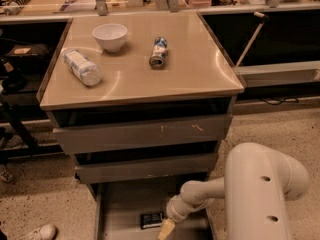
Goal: Pick rxbar blueberry from bottom drawer and place on counter
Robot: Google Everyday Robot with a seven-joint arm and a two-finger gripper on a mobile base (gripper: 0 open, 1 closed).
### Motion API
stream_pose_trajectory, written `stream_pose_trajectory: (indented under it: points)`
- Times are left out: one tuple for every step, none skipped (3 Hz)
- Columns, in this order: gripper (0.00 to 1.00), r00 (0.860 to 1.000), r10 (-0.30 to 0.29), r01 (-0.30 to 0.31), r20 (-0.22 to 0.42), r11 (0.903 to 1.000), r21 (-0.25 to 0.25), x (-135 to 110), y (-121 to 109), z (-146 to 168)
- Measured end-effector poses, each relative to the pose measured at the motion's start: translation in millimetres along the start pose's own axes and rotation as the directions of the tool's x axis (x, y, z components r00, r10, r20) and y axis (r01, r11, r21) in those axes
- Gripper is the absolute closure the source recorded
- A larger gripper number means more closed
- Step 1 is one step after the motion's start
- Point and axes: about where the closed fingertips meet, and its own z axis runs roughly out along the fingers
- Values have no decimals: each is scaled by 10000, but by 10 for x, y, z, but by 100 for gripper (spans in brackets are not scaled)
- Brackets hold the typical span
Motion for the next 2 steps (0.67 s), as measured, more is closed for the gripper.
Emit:
stream_pose_trajectory:
  points:
    - [0, 9996, -234, 241, -172, 9987, 451, -53, -52, 68]
    - [0, 9996, -247, 254, -140, 9984, 510, -67, -65, 77]
